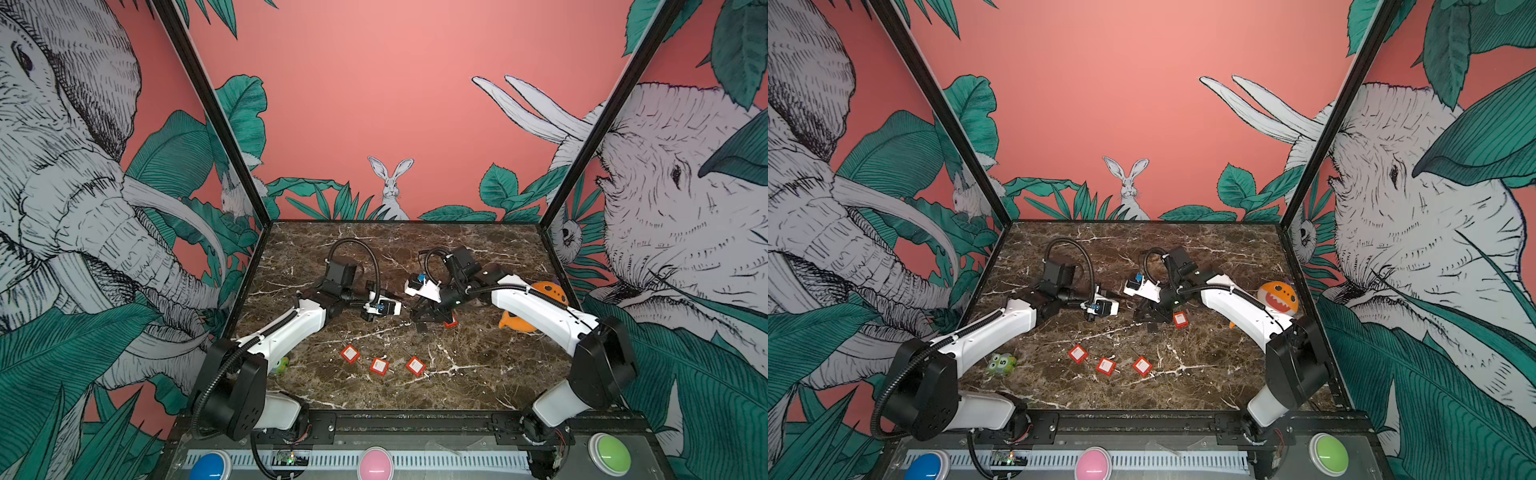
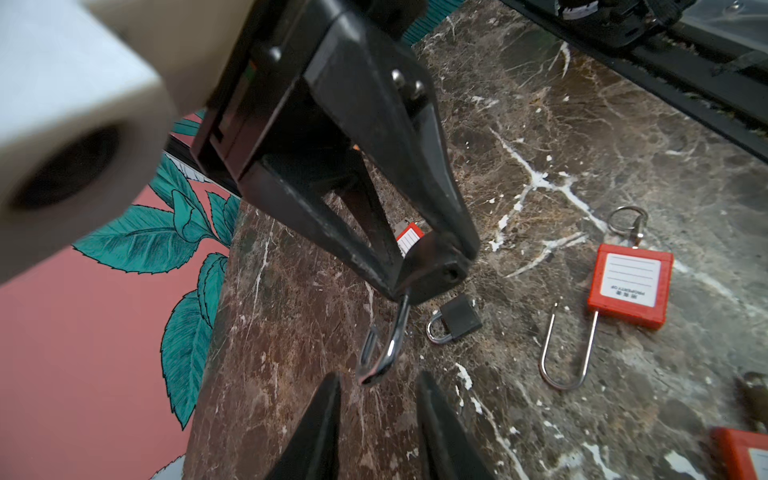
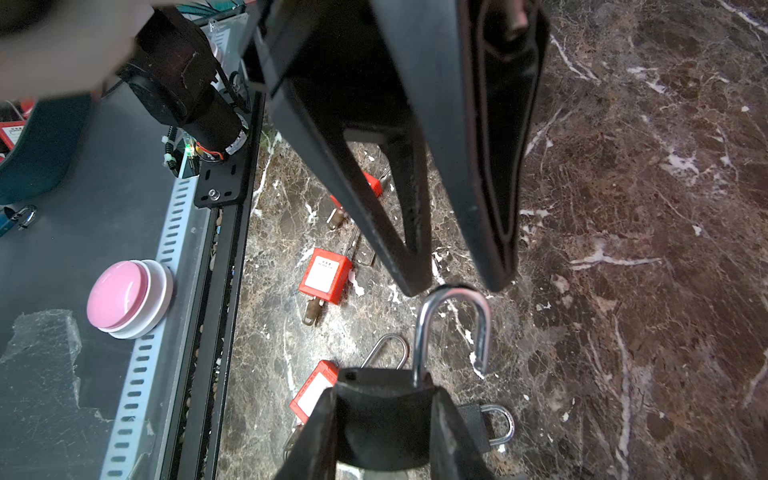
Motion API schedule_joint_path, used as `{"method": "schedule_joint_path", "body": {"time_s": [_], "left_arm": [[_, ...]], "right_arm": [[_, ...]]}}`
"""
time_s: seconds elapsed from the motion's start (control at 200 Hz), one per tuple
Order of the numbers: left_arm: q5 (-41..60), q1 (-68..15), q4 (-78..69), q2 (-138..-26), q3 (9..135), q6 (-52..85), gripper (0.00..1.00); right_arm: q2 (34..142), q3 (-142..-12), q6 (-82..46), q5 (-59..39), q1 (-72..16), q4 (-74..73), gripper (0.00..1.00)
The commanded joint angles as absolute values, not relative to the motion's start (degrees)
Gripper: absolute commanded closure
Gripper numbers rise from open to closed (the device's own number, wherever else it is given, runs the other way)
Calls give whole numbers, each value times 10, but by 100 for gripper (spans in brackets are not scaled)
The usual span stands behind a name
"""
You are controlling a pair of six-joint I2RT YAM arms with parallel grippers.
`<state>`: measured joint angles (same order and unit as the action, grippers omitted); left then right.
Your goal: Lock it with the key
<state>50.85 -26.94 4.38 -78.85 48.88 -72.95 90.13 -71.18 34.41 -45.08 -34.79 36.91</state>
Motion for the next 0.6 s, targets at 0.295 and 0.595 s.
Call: {"method": "schedule_joint_path", "body": {"time_s": [0.295, 0.595], "left_arm": [[501, -292, 47, -795, 488, -775, 72], [513, -299, 58, -795, 493, -783, 82]], "right_arm": [[884, -721, 365, -479, -345, 378, 86], [888, -725, 368, -474, -345, 380, 86]]}}
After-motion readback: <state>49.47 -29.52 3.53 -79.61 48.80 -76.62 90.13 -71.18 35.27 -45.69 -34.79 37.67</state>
